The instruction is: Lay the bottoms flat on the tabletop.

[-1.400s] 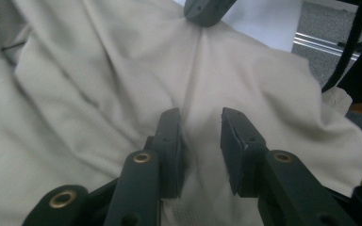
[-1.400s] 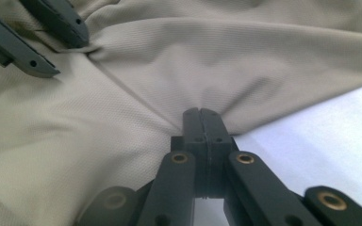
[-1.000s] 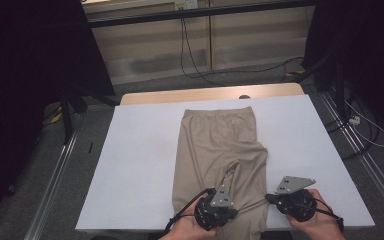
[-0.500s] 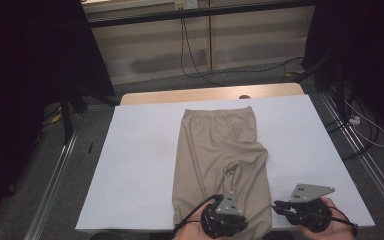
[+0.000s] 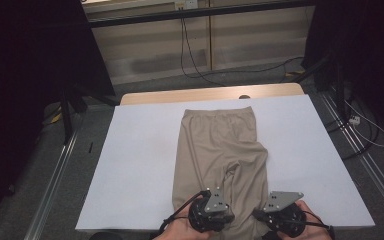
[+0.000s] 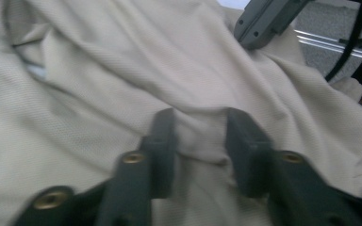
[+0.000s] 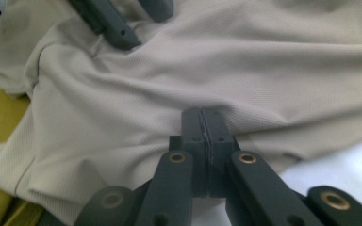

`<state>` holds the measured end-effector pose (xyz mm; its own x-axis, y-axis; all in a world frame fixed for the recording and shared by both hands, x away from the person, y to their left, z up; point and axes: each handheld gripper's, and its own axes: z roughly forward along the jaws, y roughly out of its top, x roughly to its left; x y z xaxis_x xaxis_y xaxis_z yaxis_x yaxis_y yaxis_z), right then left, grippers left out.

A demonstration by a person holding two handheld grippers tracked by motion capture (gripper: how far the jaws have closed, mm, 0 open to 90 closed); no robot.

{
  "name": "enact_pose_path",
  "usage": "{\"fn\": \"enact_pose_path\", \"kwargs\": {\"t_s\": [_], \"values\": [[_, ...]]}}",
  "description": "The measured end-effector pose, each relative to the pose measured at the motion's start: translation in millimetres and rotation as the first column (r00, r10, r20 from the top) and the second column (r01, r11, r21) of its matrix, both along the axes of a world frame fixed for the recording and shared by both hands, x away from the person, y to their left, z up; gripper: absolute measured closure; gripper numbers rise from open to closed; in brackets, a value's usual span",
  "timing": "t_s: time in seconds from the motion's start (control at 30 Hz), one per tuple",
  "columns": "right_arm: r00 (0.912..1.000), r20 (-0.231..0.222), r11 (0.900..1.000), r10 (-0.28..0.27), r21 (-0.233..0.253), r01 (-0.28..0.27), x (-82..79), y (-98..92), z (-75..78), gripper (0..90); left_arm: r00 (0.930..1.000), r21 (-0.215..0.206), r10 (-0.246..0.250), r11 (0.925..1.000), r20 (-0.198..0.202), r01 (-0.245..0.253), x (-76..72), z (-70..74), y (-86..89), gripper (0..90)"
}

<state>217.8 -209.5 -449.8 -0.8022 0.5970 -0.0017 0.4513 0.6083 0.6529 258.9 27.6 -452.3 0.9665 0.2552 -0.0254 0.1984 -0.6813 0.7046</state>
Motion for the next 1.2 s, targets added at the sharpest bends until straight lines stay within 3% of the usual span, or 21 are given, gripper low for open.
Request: {"fn": "enact_pose_path", "kwargs": {"t_s": [0.07, 0.33, 0.4, 0.47, 0.53, 0.6, 0.67, 0.73, 0.77, 0.87, 0.93, 0.97, 1.03, 1.2], "values": [[0.9998, -0.013, 1.000, 0.014, -0.011, -0.014, -3.0, -2.9, 1.7, 90.0, 0.9998, 0.002, -0.013, 0.9999, -0.016, 0.013, -3.2, 0.9, -3.4, 87.8], [0.9967, -0.055, 0.998, 0.060, -0.012, -0.061, -19.6, -14.4, 5.7, 90.0, 0.9931, -0.030, -0.069, 0.9974, -0.095, 0.066, -21.8, 1.7, -11.4, 89.8], [0.9957, -0.050, 0.997, 0.077, 0.000, -0.077, -23.8, -17.3, 7.7, 89.6, 0.9883, -0.029, -0.072, 0.9972, -0.134, 0.069, -24.7, 1.9, -9.3, 89.8], [0.9950, -0.063, 0.997, 0.078, 0.033, -0.076, -24.9, -18.7, 10.0, 80.8, 0.9902, -0.023, -0.080, 0.9967, -0.114, 0.078, -27.8, 3.1, -6.7, 89.6], [0.9974, -0.043, 0.997, 0.057, 0.050, -0.055, -23.8, -21.3, 10.9, 76.3, 0.9891, -0.051, -0.076, 0.9963, -0.126, 0.070, -23.4, 5.6, -3.1, 86.8], [0.9997, -0.025, 0.997, 0.007, 0.074, -0.005, -19.5, -24.0, 12.5, 68.6, 0.9929, -0.070, -0.058, 0.9963, -0.104, 0.051, -18.0, 9.7, -0.6, 80.4], [0.9992, -0.011, 0.994, -0.037, 0.103, 0.038, -13.3, -27.0, 14.1, 67.3, 0.9964, -0.076, -0.034, 0.9967, -0.078, 0.028, -12.9, 12.4, -0.9, 74.6], [0.9938, 0.012, 0.991, -0.110, 0.084, 0.109, -4.7, -28.4, 13.5, 68.5, 0.9988, -0.063, -0.020, 0.9979, -0.045, 0.017, -8.6, 10.1, -5.0, 63.0], [0.9891, 0.015, 0.987, -0.147, 0.065, 0.145, 1.8, -29.1, 11.8, 69.0, 0.9989, -0.064, -0.026, 0.9977, -0.040, 0.023, -7.2, 7.9, -7.4, 62.7], [0.9732, 0.012, 0.973, -0.229, -0.005, 0.230, 17.1, -31.0, 4.4, 69.0, 0.9987, -0.011, -0.051, 0.9986, -0.005, 0.051, -6.1, -2.4, -17.8, 59.7], [0.9757, -0.012, 0.976, -0.219, 0.001, 0.219, 21.2, -33.4, 0.3, 76.6, 0.9990, -0.005, -0.043, 0.9991, -0.010, 0.043, -7.2, -1.2, -19.1, 66.4], [0.9772, -0.025, 0.978, -0.211, -0.005, 0.211, 19.8, -34.1, 1.9, 89.6, 0.9990, -0.001, -0.042, 0.9991, -0.016, 0.042, -7.6, -0.3, -19.0, 78.3], [0.9783, -0.020, 0.978, -0.206, -0.015, 0.206, 13.7, -34.0, 2.4, 90.0, 0.9987, 0.001, -0.047, 0.9989, -0.018, 0.047, -7.2, -0.6, -16.3, 87.8], [0.9841, -0.032, 0.985, -0.175, -0.012, 0.174, -0.9, -34.1, 6.0, 90.0, 0.9967, -0.008, -0.037, 0.9993, -0.072, 0.036, -4.4, 0.9, -8.4, 88.6]]}}
